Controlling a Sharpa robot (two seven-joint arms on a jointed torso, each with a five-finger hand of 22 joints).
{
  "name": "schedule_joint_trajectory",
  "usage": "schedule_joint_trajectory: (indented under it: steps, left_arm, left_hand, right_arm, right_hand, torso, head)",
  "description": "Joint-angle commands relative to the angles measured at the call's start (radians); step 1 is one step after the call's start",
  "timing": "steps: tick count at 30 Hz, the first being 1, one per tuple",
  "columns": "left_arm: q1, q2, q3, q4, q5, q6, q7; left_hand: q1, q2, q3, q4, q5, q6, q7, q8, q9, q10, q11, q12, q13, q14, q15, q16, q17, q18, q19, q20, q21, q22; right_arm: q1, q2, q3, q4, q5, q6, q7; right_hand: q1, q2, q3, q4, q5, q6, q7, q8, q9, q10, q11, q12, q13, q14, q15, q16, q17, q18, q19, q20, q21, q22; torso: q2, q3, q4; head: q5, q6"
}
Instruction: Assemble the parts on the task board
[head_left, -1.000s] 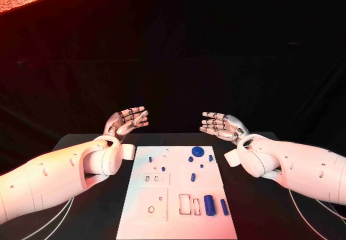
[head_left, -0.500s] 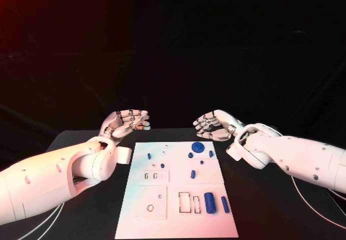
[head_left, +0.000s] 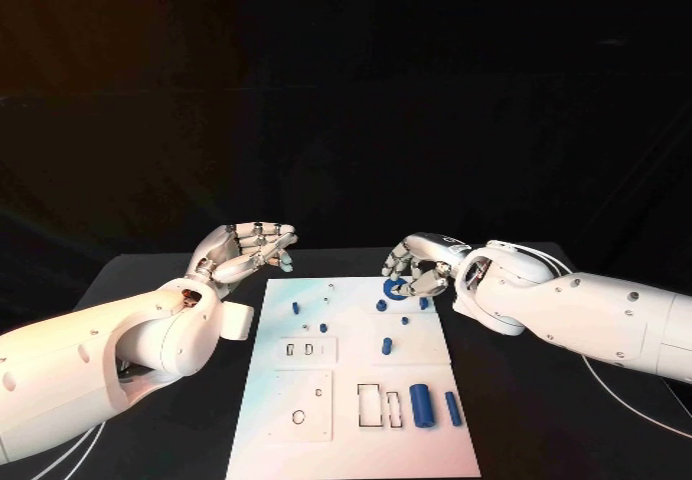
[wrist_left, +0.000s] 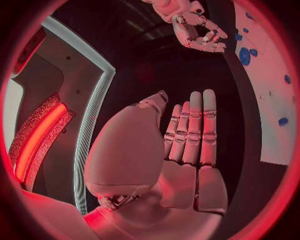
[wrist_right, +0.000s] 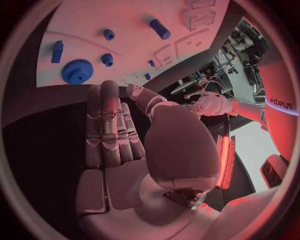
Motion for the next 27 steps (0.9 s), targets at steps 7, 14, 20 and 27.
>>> schedule_joint_trajectory:
  steps: [7, 14, 20, 27]
  left_arm:
    - [0.012, -0.016, 0.008, 0.045, -0.015, 0.031, -0.012]
    - [0.019, -0.021, 0.009, 0.055, -0.016, 0.039, -0.011]
    - [0.021, -0.022, 0.009, 0.058, -0.015, 0.046, -0.01]
    - [0.022, -0.022, 0.009, 0.058, -0.014, 0.052, -0.008]
  left_hand:
    - [-0.005, -0.01, 0.005, -0.002, -0.003, -0.011, 0.003, -0.006, 0.004, 0.002, 0.002, -0.003, 0.001, -0.014, 0.002, 0.039, 0.023, 0.004, -0.018, 0.001, 0.037, 0.023]
    - [-0.01, -0.013, 0.002, 0.0, -0.003, -0.017, 0.006, -0.009, 0.005, -0.004, 0.005, -0.004, 0.001, -0.023, 0.004, 0.052, 0.03, 0.004, -0.023, 0.002, 0.052, 0.032]
    - [-0.013, -0.015, -0.001, 0.0, -0.003, -0.019, 0.007, -0.009, 0.006, -0.007, 0.006, -0.004, 0.001, -0.027, 0.005, 0.055, 0.032, 0.004, -0.026, 0.003, 0.056, 0.034]
    - [-0.013, -0.015, -0.002, 0.0, -0.003, -0.021, 0.007, -0.01, 0.006, -0.009, 0.006, -0.005, 0.001, -0.028, 0.006, 0.057, 0.033, 0.004, -0.027, 0.004, 0.058, 0.035]
  right_arm:
    - [0.002, 0.018, 0.001, 0.0, -0.178, 0.076, -0.106]
    - [0.002, 0.032, 0.001, -0.014, -0.195, 0.091, -0.119]
    - [0.001, 0.042, 0.001, -0.024, -0.2, 0.096, -0.123]
    - [0.0, 0.052, 0.0, -0.027, -0.202, 0.108, -0.124]
  right_hand:
    - [0.003, -0.022, -0.001, 0.04, 0.004, 0.004, -0.002, -0.009, 0.031, -0.057, 0.006, -0.001, 0.022, 0.018, 0.006, 0.419, 0.378, -0.04, 0.158, 0.009, 0.245, 0.328]
    - [0.009, -0.024, -0.009, 0.052, 0.005, -0.002, -0.001, -0.012, 0.042, -0.074, 0.008, -0.002, 0.03, 0.027, 0.008, 0.537, 0.491, -0.059, 0.213, 0.014, 0.334, 0.458]
    - [0.012, -0.021, -0.01, 0.062, 0.01, -0.005, -0.001, -0.014, 0.049, -0.073, 0.008, 0.001, 0.038, 0.038, 0.009, 0.613, 0.566, -0.076, 0.259, 0.016, 0.404, 0.562]
    - [0.014, -0.02, -0.004, 0.069, 0.01, -0.004, -0.002, -0.014, 0.056, -0.064, 0.007, 0.001, 0.043, 0.043, 0.01, 0.657, 0.608, -0.085, 0.285, 0.017, 0.445, 0.623]
  torso:
    - [0.04, -0.0025, 0.0111]
    - [0.056, -0.0044, 0.0176]
    - [0.063, -0.0045, 0.0196]
    - [0.069, -0.0052, 0.0217]
  head:
    - [-0.013, -0.001]
    - [-0.015, -0.002]
    - [-0.015, -0.002]
    - [-0.019, -0.004]
